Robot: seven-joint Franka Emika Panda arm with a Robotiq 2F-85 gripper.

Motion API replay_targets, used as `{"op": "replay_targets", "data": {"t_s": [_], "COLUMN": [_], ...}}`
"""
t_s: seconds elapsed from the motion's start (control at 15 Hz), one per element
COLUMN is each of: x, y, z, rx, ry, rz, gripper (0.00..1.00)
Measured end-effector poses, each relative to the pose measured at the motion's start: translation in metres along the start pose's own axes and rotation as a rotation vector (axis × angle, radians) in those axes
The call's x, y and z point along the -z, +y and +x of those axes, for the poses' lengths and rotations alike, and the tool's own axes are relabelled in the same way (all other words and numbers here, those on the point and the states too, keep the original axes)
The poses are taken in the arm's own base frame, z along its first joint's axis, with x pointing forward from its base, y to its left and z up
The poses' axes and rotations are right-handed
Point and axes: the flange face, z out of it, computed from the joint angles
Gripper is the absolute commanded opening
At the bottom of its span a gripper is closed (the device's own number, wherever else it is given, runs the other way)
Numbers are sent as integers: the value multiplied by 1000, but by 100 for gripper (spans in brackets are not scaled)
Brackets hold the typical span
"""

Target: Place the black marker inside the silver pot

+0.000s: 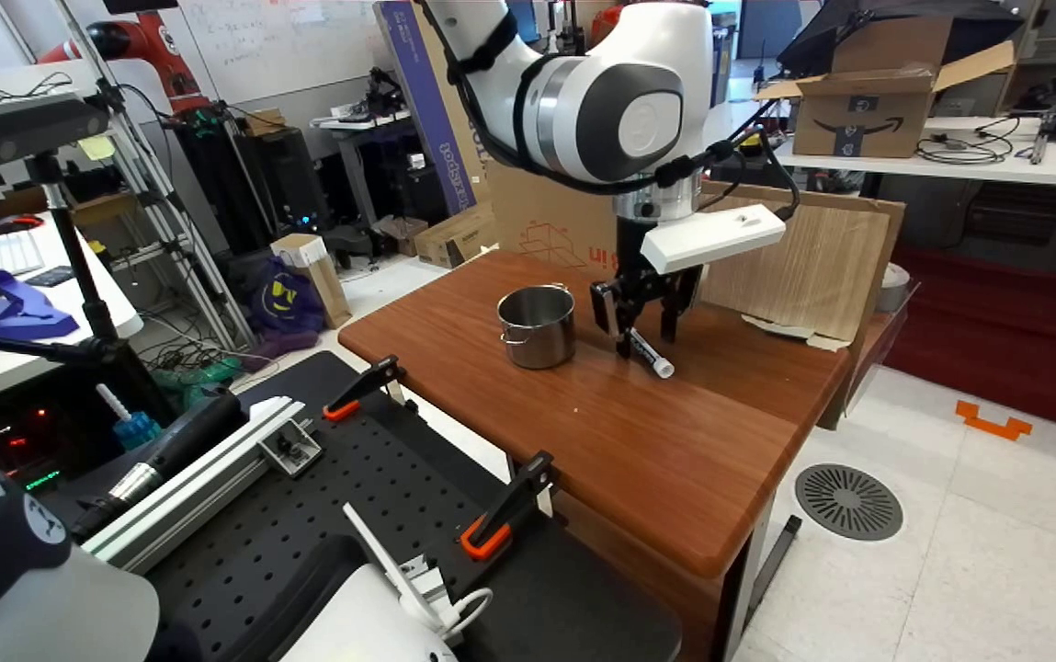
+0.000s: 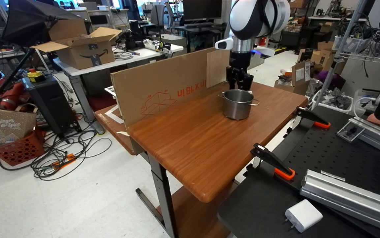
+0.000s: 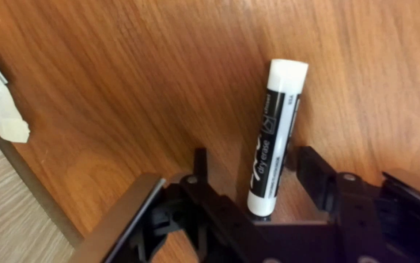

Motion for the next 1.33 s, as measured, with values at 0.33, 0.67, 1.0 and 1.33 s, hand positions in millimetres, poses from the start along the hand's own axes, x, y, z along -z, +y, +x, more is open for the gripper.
{"op": "replay_targets", "data": {"t_s": [0.33, 0.67, 1.0, 1.33], "x": [4, 5, 16, 56], "y": [5, 5, 9, 1], "z": [1, 2, 0, -18], "rx": [-9, -19, -49, -74], "ry": [3, 5, 34, 178], "rz": [-13, -20, -37, -54], "gripper": [1, 5, 5, 5]}}
